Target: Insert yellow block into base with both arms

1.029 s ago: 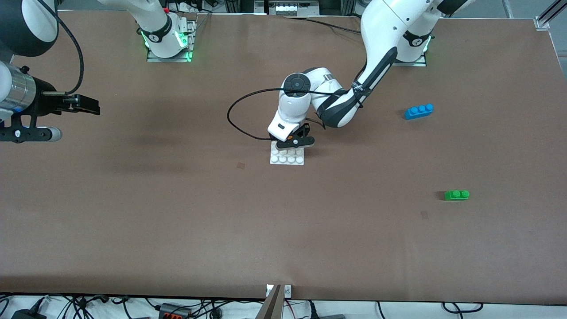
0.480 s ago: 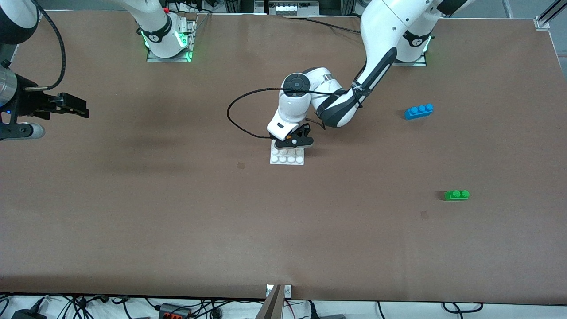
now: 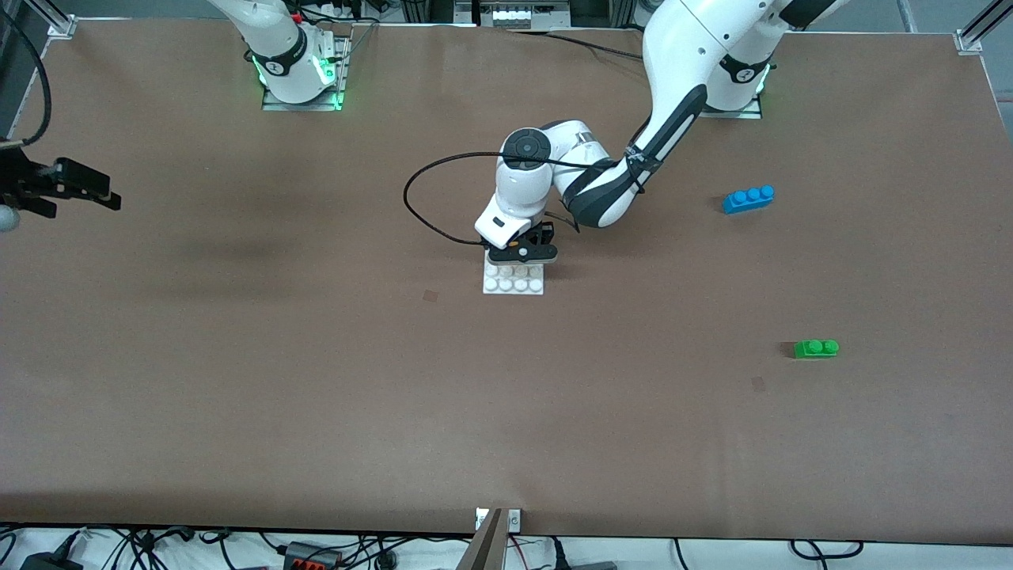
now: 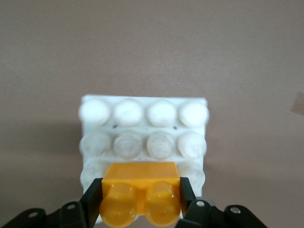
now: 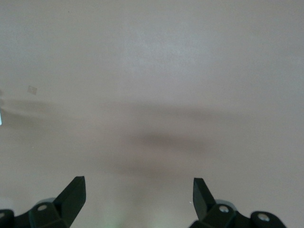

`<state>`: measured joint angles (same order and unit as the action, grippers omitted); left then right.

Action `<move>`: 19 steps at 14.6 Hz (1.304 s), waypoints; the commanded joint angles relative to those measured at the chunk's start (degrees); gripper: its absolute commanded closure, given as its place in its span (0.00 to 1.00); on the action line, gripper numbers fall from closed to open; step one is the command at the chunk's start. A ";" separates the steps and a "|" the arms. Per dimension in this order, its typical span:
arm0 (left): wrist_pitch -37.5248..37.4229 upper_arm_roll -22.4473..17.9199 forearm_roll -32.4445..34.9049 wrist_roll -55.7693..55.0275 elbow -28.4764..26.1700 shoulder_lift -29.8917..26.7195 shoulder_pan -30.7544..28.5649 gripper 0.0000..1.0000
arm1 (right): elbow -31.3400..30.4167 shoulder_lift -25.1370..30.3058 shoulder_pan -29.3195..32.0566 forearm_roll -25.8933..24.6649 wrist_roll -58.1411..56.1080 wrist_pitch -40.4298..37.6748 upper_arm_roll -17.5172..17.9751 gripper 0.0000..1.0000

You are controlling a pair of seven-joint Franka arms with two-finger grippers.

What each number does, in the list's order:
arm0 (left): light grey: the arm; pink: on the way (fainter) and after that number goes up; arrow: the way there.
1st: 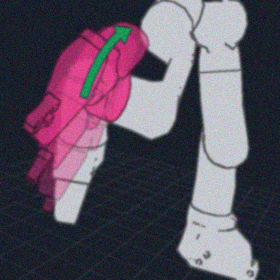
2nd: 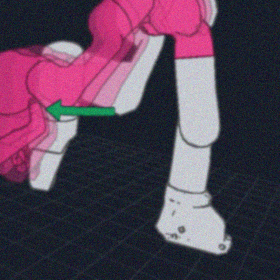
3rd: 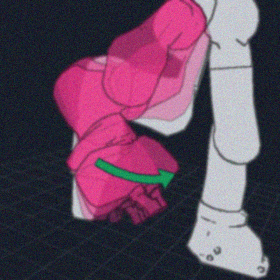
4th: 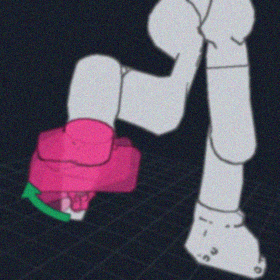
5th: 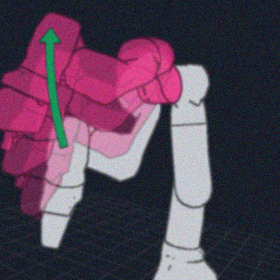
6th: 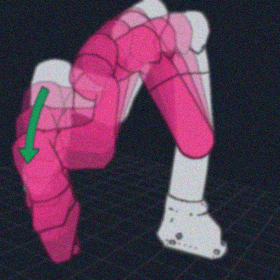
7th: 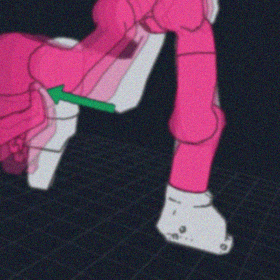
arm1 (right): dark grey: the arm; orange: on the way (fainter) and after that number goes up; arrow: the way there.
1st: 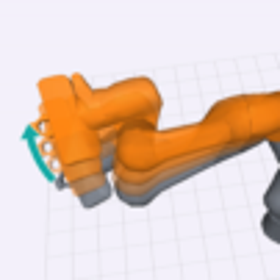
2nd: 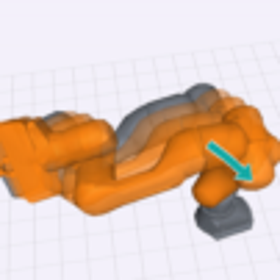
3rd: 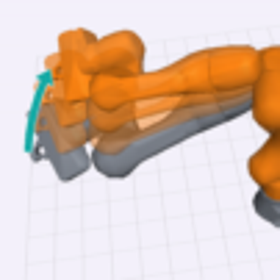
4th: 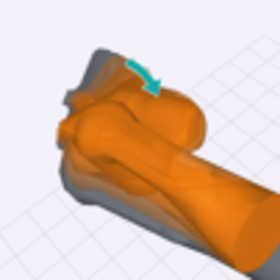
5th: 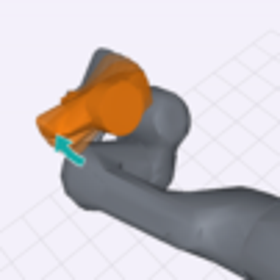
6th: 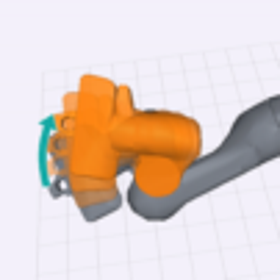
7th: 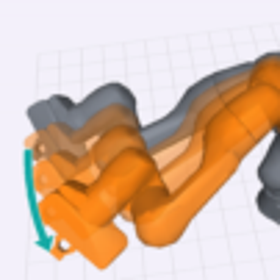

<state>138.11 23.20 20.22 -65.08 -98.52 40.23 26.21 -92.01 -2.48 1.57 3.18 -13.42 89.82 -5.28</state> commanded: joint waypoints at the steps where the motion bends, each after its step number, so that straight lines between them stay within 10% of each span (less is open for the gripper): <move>1: 0.41 0.01 1.93 0.57 -0.01 1.87 -1.33 0.64 | -3.09 3.89 1.24 -2.29 -0.73 -1.57 2.03 0.00; 5: 0.15 0.09 1.84 1.62 -0.01 1.78 -1.69 0.62 | -0.28 2.13 0.53 -2.30 -0.30 -1.67 0.45 0.00; 7: -0.55 0.27 1.76 1.27 0.34 1.08 -1.77 0.00 | -0.36 2.22 0.80 -2.30 -0.21 -1.84 0.36 0.00; 13: -22.85 8.70 -2.11 4.16 8.15 -6.04 -14.15 0.00 | -7.03 7.04 1.41 -2.30 0.15 2.62 0.36 0.00; 19: -28.07 4.51 -7.55 16.46 10.45 -8.85 -25.58 0.00 | -7.84 7.23 1.06 -2.03 7.61 4.31 0.71 0.00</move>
<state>110.81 30.07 15.79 -52.83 -88.07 31.88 3.38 -98.02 3.08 2.39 1.33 -9.28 93.13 -5.34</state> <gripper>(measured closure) 0.000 0.000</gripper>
